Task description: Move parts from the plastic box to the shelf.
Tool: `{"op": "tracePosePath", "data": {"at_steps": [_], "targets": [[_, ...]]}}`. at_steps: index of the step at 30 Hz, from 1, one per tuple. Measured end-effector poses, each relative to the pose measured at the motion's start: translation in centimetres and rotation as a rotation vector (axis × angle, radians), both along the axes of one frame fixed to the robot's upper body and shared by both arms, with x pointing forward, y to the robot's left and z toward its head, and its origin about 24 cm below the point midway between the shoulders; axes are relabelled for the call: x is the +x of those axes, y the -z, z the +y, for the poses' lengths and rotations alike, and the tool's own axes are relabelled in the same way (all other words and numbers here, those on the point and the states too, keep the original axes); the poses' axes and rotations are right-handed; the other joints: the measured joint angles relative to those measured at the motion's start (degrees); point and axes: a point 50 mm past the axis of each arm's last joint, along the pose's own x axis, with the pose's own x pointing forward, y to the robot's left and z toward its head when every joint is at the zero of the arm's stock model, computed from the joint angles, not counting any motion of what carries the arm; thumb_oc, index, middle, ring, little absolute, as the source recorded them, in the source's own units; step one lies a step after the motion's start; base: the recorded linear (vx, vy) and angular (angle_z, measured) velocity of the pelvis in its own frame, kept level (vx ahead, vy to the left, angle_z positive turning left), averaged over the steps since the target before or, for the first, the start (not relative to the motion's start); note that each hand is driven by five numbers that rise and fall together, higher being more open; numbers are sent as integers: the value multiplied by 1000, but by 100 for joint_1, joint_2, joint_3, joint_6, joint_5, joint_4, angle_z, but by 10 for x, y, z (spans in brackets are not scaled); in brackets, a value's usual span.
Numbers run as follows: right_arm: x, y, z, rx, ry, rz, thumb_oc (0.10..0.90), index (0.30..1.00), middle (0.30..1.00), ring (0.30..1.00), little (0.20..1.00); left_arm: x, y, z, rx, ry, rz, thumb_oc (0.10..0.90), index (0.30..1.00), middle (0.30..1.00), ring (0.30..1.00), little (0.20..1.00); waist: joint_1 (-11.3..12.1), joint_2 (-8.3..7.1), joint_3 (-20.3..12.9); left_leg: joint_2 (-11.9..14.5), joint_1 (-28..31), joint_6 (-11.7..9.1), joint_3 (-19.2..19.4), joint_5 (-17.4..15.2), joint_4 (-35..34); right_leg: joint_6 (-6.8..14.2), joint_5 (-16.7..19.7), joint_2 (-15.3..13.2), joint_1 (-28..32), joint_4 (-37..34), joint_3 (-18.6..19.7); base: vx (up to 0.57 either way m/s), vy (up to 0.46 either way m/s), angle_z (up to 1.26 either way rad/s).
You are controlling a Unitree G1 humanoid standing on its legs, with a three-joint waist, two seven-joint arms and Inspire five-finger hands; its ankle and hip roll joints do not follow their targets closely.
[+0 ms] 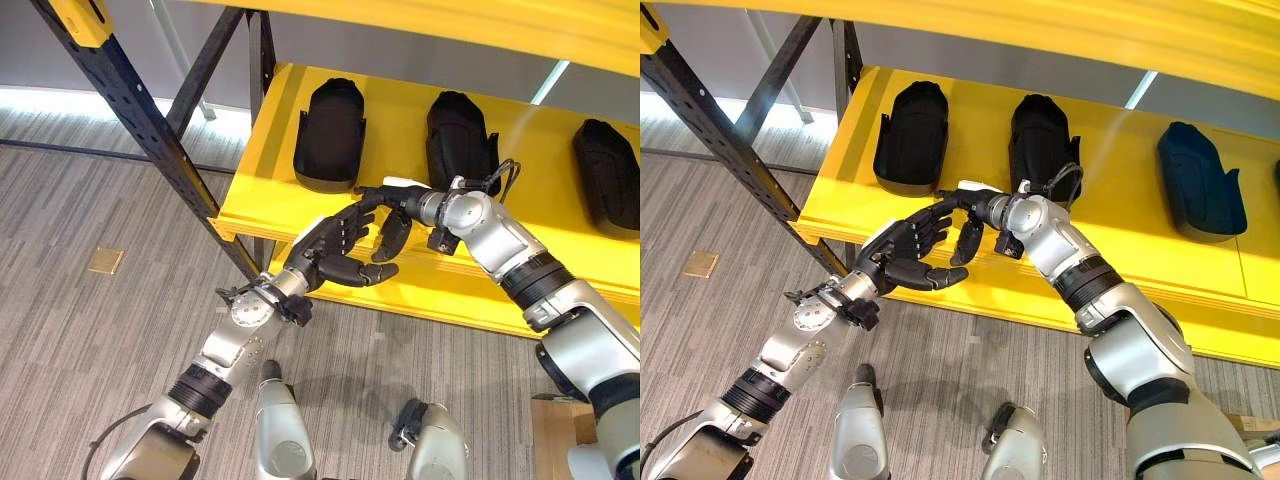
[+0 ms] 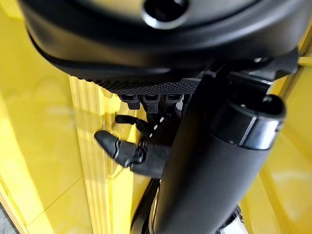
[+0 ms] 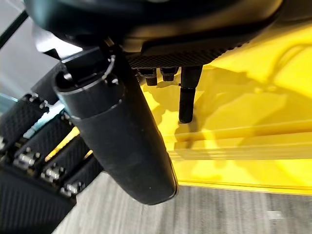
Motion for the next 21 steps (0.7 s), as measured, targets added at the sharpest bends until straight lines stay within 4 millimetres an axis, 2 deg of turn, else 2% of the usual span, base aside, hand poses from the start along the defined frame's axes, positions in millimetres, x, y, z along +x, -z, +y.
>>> {"op": "tracePosePath", "data": {"at_steps": [15, 20, 21], "targets": [[-10, 7, -3, -53, -30, 9, 900, 1000, 1000, 1000, 1000, -4, 7, 6, 23, -4, 32, 900, 1000, 1000, 1000, 1000, -17, -64, -36, 33, 185, 13, 123, -8, -105, 31, 152, 100, 168, -281, 53, -2, -3, -3], [-24, 24, -6, -74, -87, 78, 900, 1000, 1000, 1000, 1000, -10, 21, 15, 33, -45, 83, 900, 1000, 1000, 1000, 1000, -63, -166, -154, 31, 417, 19, 227, -9, -279, 74, 222, 151, 369, -519, 53, 20, 13, -3], [-30, 34, -5, -78, -115, 126, 900, 1000, 1000, 1000, 1000, -13, 28, 18, 32, -70, 108, 900, 1000, 1000, 1000, 1000, -153, -192, -189, 29, 516, 26, 255, -20, -323, 94, 248, 170, 486, -621, 51, 92, 40, -7]]}}
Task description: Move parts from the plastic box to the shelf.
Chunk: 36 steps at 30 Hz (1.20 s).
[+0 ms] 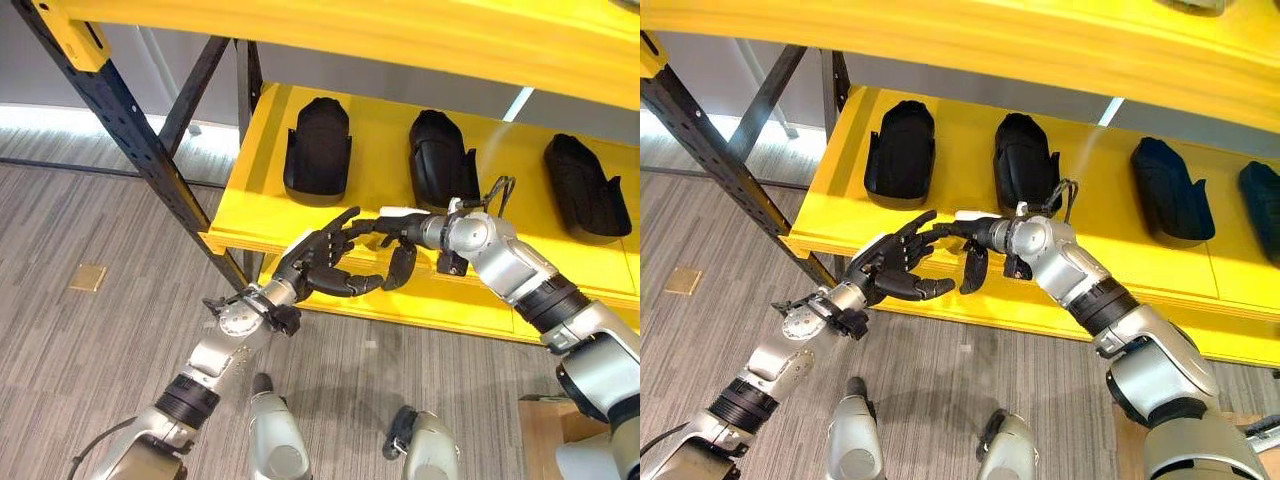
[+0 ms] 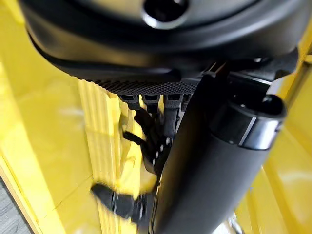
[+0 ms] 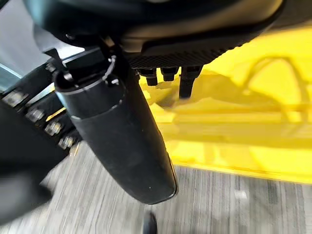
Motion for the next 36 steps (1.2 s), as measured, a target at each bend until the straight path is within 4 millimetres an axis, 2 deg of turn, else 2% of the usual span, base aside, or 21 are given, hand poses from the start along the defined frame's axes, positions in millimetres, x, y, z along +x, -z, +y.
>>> {"op": "tracePosePath", "data": {"at_steps": [2, 4, 7, 8, 11, 14, 18, 22, 24, 25, 26, 28, 30, 33, 36], "targets": [[-8, 7, -1, 26, -22, 36, 900, 1000, 1000, 1000, 1000, 0, 2, 1, -6, -18, 12, 900, 1000, 1000, 1000, 1000, -47, -21, -45, 3, 93, 3, 59, 8, -109, 9, 65, 33, 68, -145, -7, 92, 41, -9], [-21, 21, -6, 139, -21, 134, 900, 1000, 1000, 1000, 1000, -6, 4, 7, -42, -81, 21, 900, 1000, 1000, 1000, 1000, -106, -17, -114, 12, 371, 3, 168, 37, -331, 43, 171, 101, 336, -461, -29, 66, 44, -11], [-40, 40, 1, 292, -66, 280, 900, 1000, 1000, 1000, 1000, -11, 11, 11, -63, -119, 59, 900, 1000, 1000, 1000, 1000, -207, -32, -333, 10, 568, -5, 237, 40, -504, 74, 241, 163, 520, -723, -49, 14, 49, -10], [-52, 56, 1, 435, -36, 384, 900, 1000, 1000, 1000, 1000, -14, 18, 18, -77, -123, 84, 900, 1000, 1000, 1000, 1000, -259, -25, -499, 14, 683, -28, 309, 56, -634, 85, 293, 201, 601, -889, -48, -31, 86, -12], [-76, 86, -1, 667, 7, 546, 900, 1000, 1000, 1000, 1000, -24, 36, 23, -108, -99, 152, 900, 1000, 1000, 1000, 1000, -375, 44, -725, 1, 908, -74, 449, 86, -830, 119, 402, 262, 834, -1244, -73, -44, 84, -11], [-102, 111, -3, 779, 18, 645, 900, 1000, 1000, 1000, 1000, -34, 47, 17, -166, -75, 197, 900, 1000, 1000, 1000, 1000, -497, 83, -835, -38, 1101, -84, 554, 113, -1024, 174, 492, 292, 995, -1507, -72, -22, 34, -9], [-117, 124, -13, 901, 68, 666, 900, 1000, 1000, 1000, 1000, -35, 47, 15, -246, -73, 200, 900, 1000, 1000, 1000, 1000, -626, 165, -938, -86, 1318, -90, 716, 180, -1268, 206, 626, 331, 1121, -1803, -11, -47, 12, -12], [-126, 129, -25, 1032, 122, 680, 900, 1000, 1000, 1000, 1000, -36, 44, 25, -284, -109, 161, 900, 1000, 1000, 1000, 1000, -692, 273, -1171, -108, 1460, -98, 882, 258, -1528, 230, 774, 395, 1173, -2102, 51, -87, -13, -16], [-137, 136, -38, 1144, 183, 667, 900, 1000, 1000, 1000, 1000, -60, 54, 44, -380, -115, 154, 900, 1000, 1000, 1000, 1000, -685, 329, -1338, -119, 1534, -130, 925, 299, -1677, 245, 819, 449, 1237, -2290, 30, -106, -13, -8], [-143, 141, -52, 1179, 235, 672, 900, 1000, 1000, 1000, 1000, -83, 63, 65, -436, -138, 147, 900, 1000, 1000, 1000, 1000, -694, 365, -1377, -123, 1635, -138, 993, 315, -1771, 266, 882, 488, 1333, -2459, 34, -65, -4, -8], [-146, 145, -62, 1187, 282, 666, 900, 1000, 1000, 1000, 1000, -96, 69, 78, -453, -165, 158, 900, 1000, 1000, 1000, 1000, -676, 382, -1395, -126, 1673, -139, 1008, 315, -1807, 271, 923, 502, 1406, -2544, 12, -76, -10, -3], [-150, 159, -87, 1194, 420, 649, 900, 1000, 1000, 1000, 1000, -132, 86, 108, -473, -236, 207, 900, 1000, 1000, 1000, 1000, -498, 411, -1461, -177, 1684, -139, 1007, 342, -1918, 299, 988, 499, 1474, -2737, -81, -60, -10, 8], [-155, 168, -101, 1198, 512, 638, 900, 1000, 1000, 1000, 1000, -155, 93, 122, -467, -244, 235, 900, 1000, 1000, 1000, 1000, -347, 415, -1477, -214, 1688, -132, 964, 372, -1994, 323, 1036, 498, 1526, -2877, -157, -22, 5, 12], [-154, 169, -103, 1198, 552, 620, 900, 1000, 1000, 1000, 1000, -162, 95, 121, -446, -176, 259, 900, 1000, 1000, 1000, 1000, -199, 421, -1483, -261, 1694, -124, 902, 443, -2111, 342, 1057, 481, 1586, -2941, -239, -12, 11, 14], [-153, 169, -104, 1203, 590, 592, 900, 1000, 1000, 1000, 1000, -162, 95, 119, -451, -158, 257, 900, 1000, 1000, 1000, 1000, -171, 423, -1532, -286, 1706, -125, 900, 473, -2174, 350, 1094, 477, 1627, -3006, -257, -5, 4, 2]]}}
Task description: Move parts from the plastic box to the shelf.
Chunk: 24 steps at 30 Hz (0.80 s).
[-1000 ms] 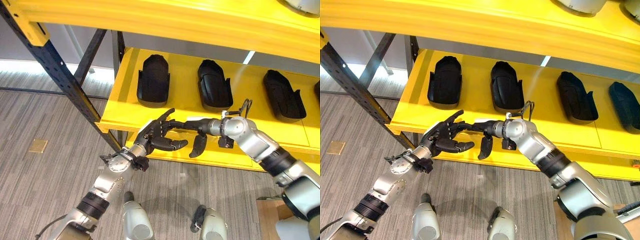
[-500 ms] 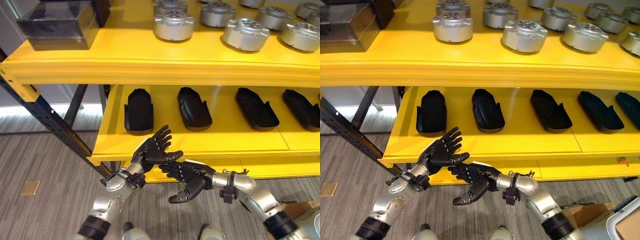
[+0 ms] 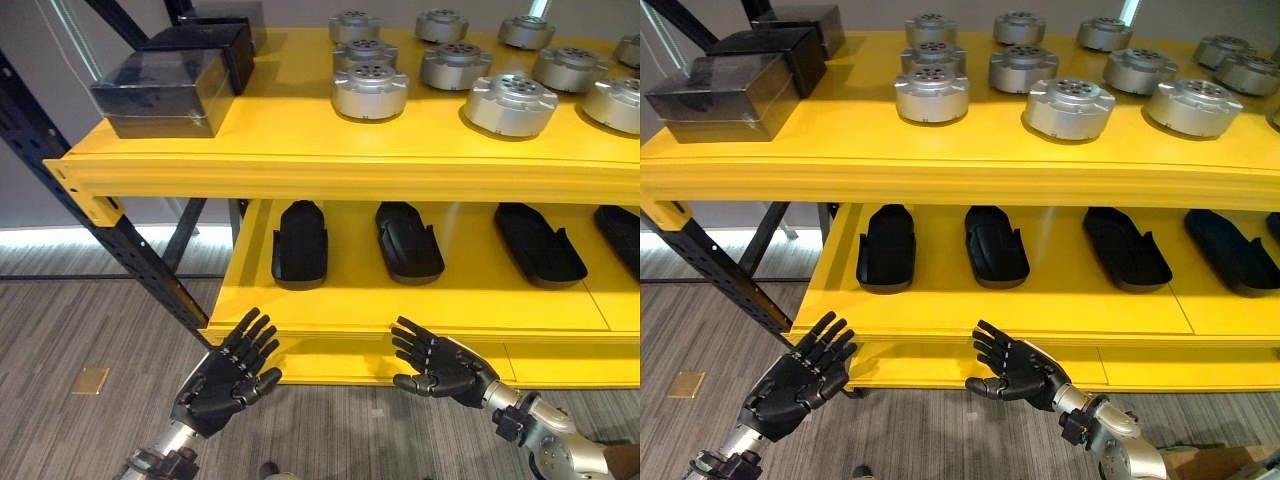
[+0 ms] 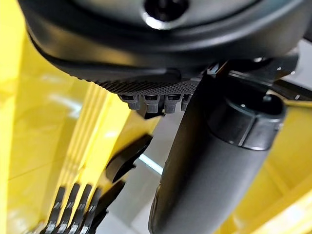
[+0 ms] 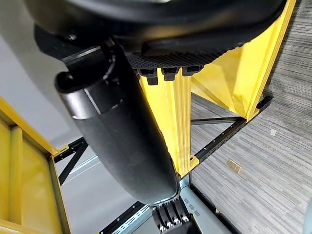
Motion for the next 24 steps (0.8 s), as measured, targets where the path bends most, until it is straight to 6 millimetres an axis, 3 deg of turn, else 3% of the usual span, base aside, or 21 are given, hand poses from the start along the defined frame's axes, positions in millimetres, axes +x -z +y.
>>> {"op": "tracePosePath", "data": {"at_steps": [8, 24], "targets": [[1, -2, -25, -18, 176, -17, 900, 1000, 1000, 1000, 1000, -9, 2, 4, -4, -4, 30, 900, 1000, 1000, 1000, 1000, -4, 68, -79, -67, -5, 10, -13, 46, -101, 22, 153, -1, 101, -231, -54, -2, -5, 1], [-18, 15, -30, -51, 318, 48, 900, 1000, 1000, 1000, 1000, -11, -3, 8, -7, 3, 24, 900, 1000, 1000, 1000, 1000, -8, 17, -119, -97, 0, 12, -51, 100, -206, 32, 176, 1, 165, -329, -153, -1, -4, 3]]}}
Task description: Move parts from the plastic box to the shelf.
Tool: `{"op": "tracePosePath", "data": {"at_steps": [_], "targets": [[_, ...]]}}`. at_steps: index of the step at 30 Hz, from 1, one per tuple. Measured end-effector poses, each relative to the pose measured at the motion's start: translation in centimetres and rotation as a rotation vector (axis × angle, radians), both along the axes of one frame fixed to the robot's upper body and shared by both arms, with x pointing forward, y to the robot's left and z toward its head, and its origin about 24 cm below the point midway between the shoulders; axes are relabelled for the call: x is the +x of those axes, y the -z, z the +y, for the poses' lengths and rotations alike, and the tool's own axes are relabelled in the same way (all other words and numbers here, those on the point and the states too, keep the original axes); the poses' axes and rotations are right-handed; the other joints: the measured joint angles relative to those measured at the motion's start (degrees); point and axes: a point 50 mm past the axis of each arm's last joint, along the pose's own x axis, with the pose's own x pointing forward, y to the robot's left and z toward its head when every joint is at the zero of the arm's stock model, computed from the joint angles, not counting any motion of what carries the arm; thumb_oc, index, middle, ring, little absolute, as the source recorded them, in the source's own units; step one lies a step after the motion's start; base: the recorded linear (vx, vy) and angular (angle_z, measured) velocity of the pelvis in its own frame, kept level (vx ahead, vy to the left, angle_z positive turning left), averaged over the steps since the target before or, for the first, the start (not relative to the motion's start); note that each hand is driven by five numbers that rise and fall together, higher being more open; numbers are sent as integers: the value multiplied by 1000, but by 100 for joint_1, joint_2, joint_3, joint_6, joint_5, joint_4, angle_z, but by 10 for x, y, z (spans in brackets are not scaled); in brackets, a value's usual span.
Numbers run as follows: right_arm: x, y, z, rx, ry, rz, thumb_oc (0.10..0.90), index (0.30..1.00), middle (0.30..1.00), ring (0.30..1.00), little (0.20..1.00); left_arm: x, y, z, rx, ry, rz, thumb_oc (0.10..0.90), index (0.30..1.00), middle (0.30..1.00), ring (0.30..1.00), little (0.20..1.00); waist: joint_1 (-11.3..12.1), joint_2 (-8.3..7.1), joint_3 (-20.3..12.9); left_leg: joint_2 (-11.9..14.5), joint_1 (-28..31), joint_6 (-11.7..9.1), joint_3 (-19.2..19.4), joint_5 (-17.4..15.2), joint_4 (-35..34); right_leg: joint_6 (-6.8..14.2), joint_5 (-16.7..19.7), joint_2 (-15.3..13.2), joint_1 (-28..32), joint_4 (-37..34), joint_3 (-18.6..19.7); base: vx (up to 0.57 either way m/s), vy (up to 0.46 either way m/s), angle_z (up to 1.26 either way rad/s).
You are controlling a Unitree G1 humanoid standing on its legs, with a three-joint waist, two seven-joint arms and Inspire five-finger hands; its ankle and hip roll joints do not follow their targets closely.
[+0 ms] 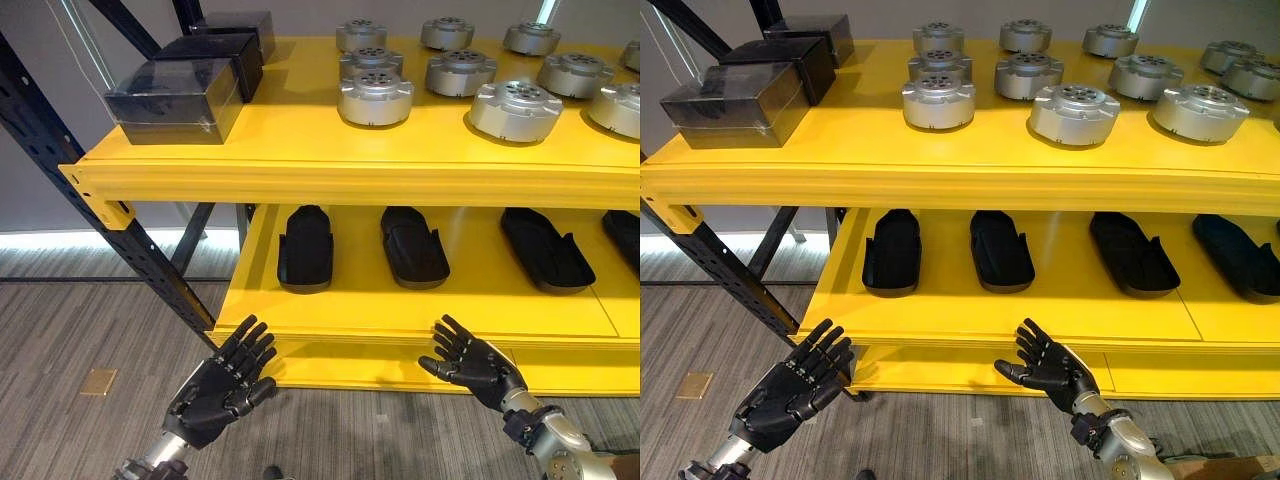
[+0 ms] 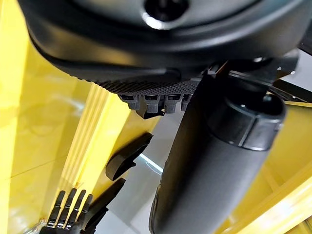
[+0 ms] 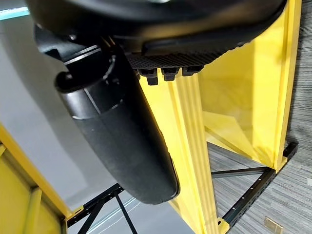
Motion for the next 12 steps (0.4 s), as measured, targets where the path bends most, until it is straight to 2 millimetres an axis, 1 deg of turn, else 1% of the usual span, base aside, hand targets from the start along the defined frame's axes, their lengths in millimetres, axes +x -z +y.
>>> {"op": "tracePosePath", "data": {"at_steps": [2, 4, 12], "targets": [[-1, 1, 0, 1, 1, 6, 900, 1000, 1000, 1000, 1000, 0, 0, 0, -1, 1, 1, 900, 1000, 1000, 1000, 1000, -3, 0, 0, 0, 5, 0, 5, 0, 0, 0, 1, 0, -4, 0, 11, 4, 2, -2], [-4, 7, -3, 2, 12, 32, 900, 1000, 1000, 1000, 1000, 0, 0, 0, -3, 2, 4, 900, 1000, 1000, 1000, 1000, 3, -5, -9, 0, 27, 1, 13, -1, -5, 2, 3, 0, 2, 0, 30, 3, 2, -2], [-6, 8, -3, 5, 8, 37, 900, 1000, 1000, 1000, 1000, 0, 2, -1, -12, 8, 21, 900, 1000, 1000, 1000, 1000, 1, -30, -43, 0, 44, 0, 35, 0, -23, 2, 3, 0, -3, -1, 46, 0, 0, 0]]}}
